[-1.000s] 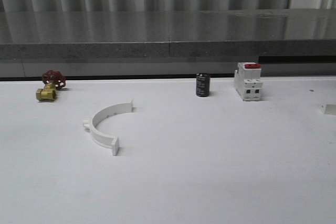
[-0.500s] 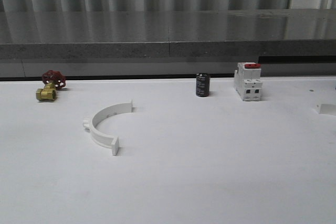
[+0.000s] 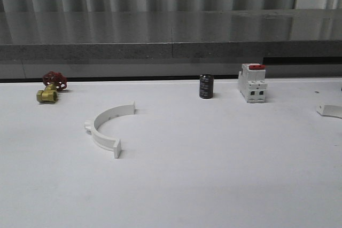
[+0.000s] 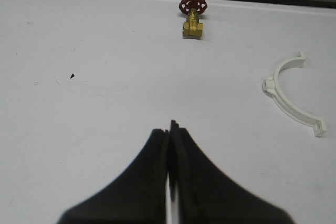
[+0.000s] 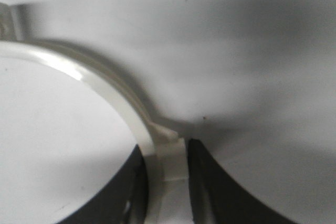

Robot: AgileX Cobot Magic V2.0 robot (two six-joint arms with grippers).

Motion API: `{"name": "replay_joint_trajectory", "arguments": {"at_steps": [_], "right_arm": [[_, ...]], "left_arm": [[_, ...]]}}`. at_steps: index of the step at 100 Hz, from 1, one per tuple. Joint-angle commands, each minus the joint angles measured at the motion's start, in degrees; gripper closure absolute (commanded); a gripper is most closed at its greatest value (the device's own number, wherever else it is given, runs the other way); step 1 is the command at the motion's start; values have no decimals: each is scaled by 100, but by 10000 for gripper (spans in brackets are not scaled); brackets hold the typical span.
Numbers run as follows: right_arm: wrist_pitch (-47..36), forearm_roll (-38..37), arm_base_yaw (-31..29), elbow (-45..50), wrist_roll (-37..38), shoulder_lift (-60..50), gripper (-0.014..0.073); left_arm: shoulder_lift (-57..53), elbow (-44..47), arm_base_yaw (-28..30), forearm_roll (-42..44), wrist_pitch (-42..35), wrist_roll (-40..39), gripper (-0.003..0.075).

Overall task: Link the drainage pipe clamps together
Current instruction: 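Carry the held half-ring with the right gripper toward the placed half-ring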

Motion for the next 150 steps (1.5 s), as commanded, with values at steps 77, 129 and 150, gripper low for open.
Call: {"name": "replay_joint_trajectory", "arguments": {"at_steps": [77,129,150], "right_arm": [[693,-1792,3644,-1110,4987,-460,496],[1240,-2333,4646,-2518,6027,608,496],[1256,-2250,4845,-2992,6027,929,496]], "left_arm": [[28,-140,9,5,-391,-4,741],[28,-140,9,5,-391,-4,741],[28,-140,9,5,-391,-4,741]]}}
